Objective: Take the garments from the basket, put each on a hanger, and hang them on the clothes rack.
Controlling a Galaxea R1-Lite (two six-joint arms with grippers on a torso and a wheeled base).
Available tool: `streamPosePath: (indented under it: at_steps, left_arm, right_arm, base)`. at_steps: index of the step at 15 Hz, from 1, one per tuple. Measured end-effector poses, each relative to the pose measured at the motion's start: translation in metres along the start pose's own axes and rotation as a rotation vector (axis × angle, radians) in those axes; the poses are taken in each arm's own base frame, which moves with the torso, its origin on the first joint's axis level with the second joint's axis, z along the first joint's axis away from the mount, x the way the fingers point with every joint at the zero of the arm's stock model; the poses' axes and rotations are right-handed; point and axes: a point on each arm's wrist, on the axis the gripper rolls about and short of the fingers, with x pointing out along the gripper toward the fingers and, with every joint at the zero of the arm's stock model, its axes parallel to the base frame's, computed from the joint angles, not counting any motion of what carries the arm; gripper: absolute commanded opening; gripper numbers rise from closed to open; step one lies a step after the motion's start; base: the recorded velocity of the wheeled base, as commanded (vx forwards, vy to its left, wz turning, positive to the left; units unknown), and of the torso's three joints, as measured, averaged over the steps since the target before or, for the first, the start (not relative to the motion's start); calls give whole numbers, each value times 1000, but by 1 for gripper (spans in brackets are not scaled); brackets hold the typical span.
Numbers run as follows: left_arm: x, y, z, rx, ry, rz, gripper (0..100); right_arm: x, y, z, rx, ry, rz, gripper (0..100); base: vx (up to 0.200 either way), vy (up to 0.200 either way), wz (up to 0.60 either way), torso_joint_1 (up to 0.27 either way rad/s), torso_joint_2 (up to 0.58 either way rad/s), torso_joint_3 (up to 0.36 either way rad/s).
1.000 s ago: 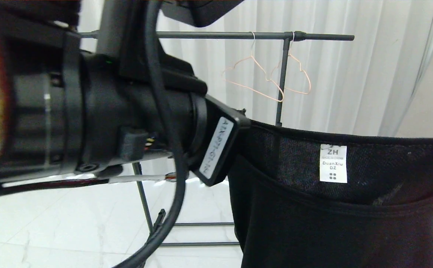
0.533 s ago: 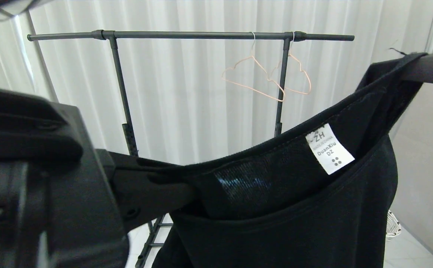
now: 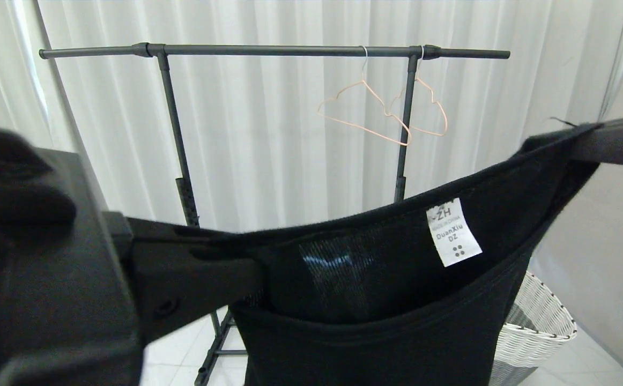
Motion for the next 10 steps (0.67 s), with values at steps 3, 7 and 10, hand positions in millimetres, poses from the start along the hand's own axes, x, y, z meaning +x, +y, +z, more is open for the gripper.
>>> streamPosePath:
  at_steps: [3,7,10]
  left_arm:
    - [12,9,15,-69,-84,73,0]
    - [18,12,15,-77,-77,95,0]
    - [18,12,15,-78,-79,96,0]
  right_arm:
    - [-22,-1,-16,-2,47,-1,0]
    - [-31,2,-20,-9,37,19,0]
    - [-33,2,-20,-10,34,21,0]
  base:
    - [0,0,0,0,0,0]
    - [0,0,0,0,0,0]
    - [0,0,0,0,0,0]
